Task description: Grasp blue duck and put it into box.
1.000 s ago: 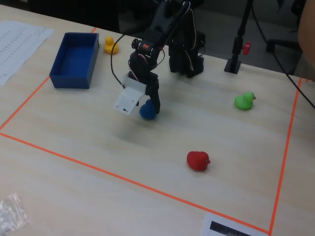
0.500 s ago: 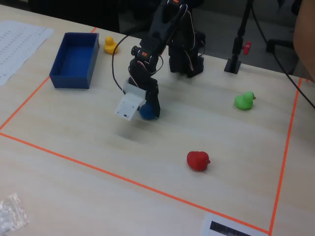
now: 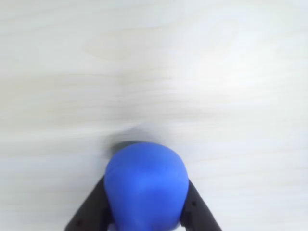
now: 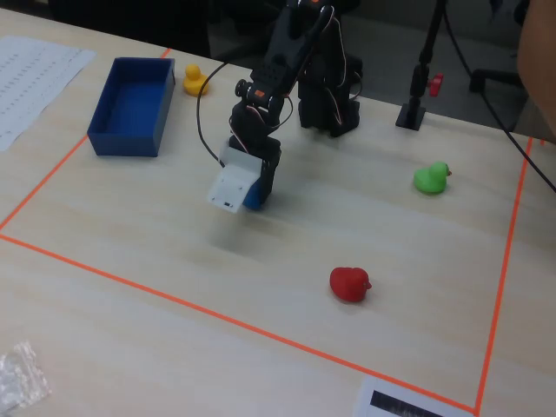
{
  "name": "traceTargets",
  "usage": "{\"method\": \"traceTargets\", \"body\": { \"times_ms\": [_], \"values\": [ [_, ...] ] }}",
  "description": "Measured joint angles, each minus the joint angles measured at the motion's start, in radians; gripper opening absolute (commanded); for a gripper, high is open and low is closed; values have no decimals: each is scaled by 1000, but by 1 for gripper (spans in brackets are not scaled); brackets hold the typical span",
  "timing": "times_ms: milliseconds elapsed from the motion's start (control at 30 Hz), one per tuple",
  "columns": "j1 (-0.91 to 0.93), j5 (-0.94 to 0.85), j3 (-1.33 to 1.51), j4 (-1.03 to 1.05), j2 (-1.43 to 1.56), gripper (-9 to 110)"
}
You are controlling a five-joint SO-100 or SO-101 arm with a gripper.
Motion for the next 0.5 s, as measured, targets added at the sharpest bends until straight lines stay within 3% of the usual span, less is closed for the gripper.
{"method": "traceTargets", "body": {
  "times_ms": [200,500],
  "values": [
    [55,40,-147,100,-6,0],
    [407,18,-1026,606,-262,0]
  ]
}}
